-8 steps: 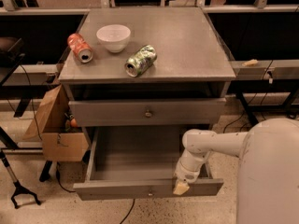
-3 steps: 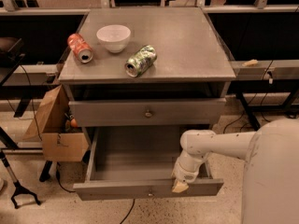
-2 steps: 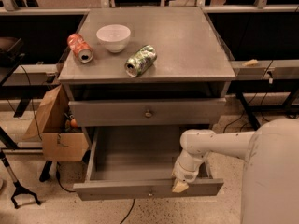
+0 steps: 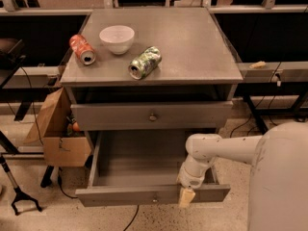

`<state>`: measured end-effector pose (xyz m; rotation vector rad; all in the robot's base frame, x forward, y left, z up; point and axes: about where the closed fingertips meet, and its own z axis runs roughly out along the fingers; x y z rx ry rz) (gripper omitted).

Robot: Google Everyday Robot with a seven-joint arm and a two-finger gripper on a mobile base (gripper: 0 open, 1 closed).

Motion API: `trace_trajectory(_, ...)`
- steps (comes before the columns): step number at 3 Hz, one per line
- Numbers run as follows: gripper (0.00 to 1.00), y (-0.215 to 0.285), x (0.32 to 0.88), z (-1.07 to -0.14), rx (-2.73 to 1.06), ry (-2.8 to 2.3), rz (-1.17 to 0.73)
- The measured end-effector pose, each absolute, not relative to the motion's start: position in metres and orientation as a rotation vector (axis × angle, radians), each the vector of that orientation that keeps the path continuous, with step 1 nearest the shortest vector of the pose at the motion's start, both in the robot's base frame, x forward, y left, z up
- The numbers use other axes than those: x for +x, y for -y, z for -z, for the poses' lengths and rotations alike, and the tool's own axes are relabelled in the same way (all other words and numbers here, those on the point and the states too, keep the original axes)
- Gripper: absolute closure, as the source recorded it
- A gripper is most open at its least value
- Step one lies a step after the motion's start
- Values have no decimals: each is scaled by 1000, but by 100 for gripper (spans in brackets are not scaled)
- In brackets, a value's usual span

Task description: Open middle drawer

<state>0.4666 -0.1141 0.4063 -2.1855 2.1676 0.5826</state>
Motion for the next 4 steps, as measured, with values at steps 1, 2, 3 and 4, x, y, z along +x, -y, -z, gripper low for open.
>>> trace_trajectory(1, 0, 114, 467, -406, -2185, -2168, -583)
trace_trajectory(2, 0, 114, 467, -406, -2186, -2168, -583)
trace_trajectory(3, 0, 118, 452, -406, -2187, -2156, -606)
trace_trajectory(4, 0, 121, 429, -406, -2179, -2148, -641)
